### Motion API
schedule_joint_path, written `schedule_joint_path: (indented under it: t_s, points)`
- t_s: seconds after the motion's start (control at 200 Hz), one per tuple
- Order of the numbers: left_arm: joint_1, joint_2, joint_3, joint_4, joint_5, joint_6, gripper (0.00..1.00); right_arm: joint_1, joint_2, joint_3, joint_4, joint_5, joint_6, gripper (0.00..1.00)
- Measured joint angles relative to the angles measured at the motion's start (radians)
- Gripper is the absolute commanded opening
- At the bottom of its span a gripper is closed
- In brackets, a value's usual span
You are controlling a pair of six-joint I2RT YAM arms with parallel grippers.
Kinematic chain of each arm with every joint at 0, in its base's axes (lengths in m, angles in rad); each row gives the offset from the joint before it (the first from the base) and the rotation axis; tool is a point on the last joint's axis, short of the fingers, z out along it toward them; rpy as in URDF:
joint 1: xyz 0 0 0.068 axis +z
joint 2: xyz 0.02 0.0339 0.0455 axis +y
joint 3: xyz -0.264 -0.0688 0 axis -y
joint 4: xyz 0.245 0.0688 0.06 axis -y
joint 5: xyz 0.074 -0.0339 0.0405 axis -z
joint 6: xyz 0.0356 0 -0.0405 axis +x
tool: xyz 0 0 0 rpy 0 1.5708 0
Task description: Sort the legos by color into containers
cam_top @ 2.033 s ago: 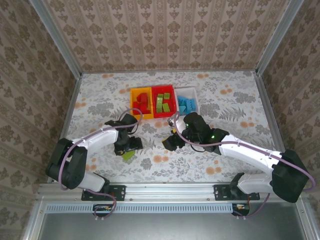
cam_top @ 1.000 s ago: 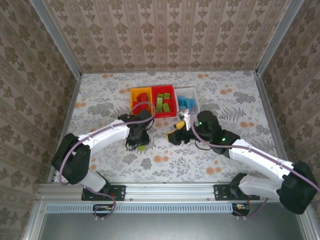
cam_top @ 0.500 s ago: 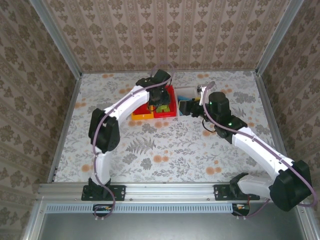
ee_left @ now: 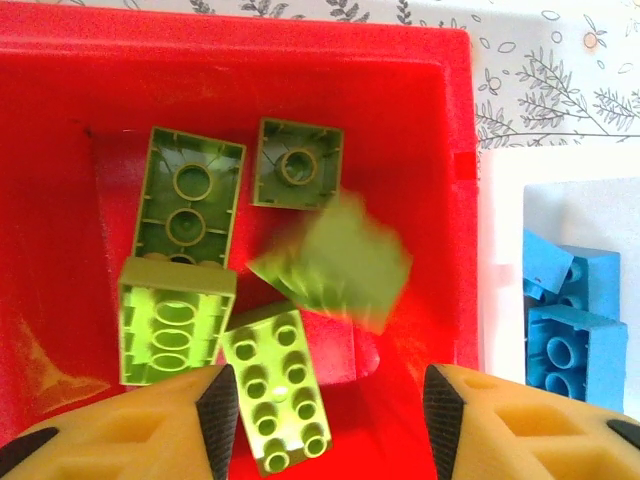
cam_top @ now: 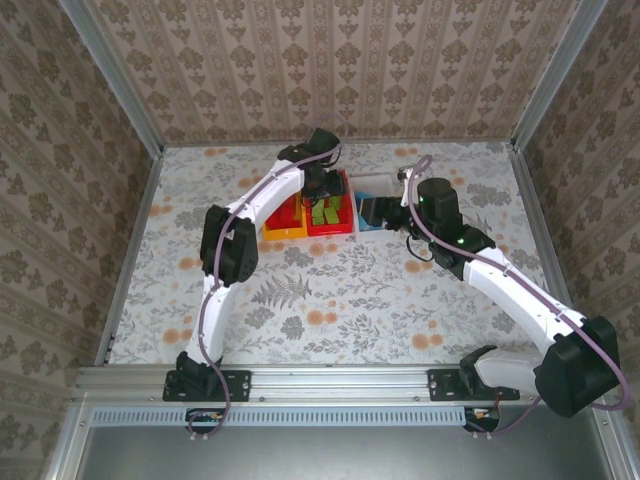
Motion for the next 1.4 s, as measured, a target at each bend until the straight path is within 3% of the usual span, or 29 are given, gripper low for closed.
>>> schedule_joint_path:
  t_s: [0.16, 0.36, 0.405, 0.435, 0.45, 0.57, 0.705, 0.825, 0.925, 1.025, 1.185, 1.4]
  points:
    - [-0.006, -0.079, -0.098, 0.020, 0.000, -0.001, 0.59, 0.000, 0.006, 0.013, -0.045, 0.000, -0.031, 0.81]
    - [-0.004, -0.379, -0.364, 0.064, -0.020, -0.020, 0.61, 0.000, 0.006, 0.015, -0.102, 0.000, -0.092, 0.81]
    - [-0.002, -0.456, -0.421, 0.072, -0.025, -0.027, 0.76, 0.000, 0.005, 0.015, -0.116, 0.000, -0.102, 0.83]
    - [0.002, -0.508, -0.462, 0.080, -0.027, -0.039, 0.95, 0.000, 0.005, 0.015, -0.125, 0.001, -0.106, 0.86]
    - [0.004, -0.535, -0.483, 0.081, -0.028, -0.035, 0.99, 0.000, 0.005, 0.017, -0.131, 0.002, -0.107, 0.96]
    - [0.055, -0.733, -0.673, 0.116, -0.031, -0.066, 1.00, 0.000, 0.005, 0.048, -0.207, 0.025, -0.124, 1.00]
    - [0.214, -0.948, -0.894, 0.131, -0.035, -0.074, 1.00, -0.004, -0.030, 0.062, -0.243, 0.065, -0.136, 1.00]
    - [0.357, -1.107, -1.008, 0.108, -0.116, -0.072, 1.00, -0.002, -0.138, 0.030, -0.246, 0.257, -0.116, 1.00]
    - [0.370, -1.224, -1.087, 0.097, -0.314, -0.068, 1.00, -0.021, -0.234, -0.065, -0.184, 0.465, -0.144, 0.99]
    - [0.383, -1.324, -1.225, 0.156, -0.460, -0.003, 1.00, -0.084, -0.236, -0.139, -0.172, 0.587, -0.185, 1.00]
    - [0.396, -1.341, -1.455, 0.316, -0.591, 0.172, 1.00, -0.210, -0.142, -0.238, -0.121, 0.621, -0.228, 0.99]
    - [0.412, -1.182, -1.601, 0.655, -0.579, 0.404, 1.00, -0.269, 0.011, -0.384, 0.116, 0.576, -0.279, 1.00]
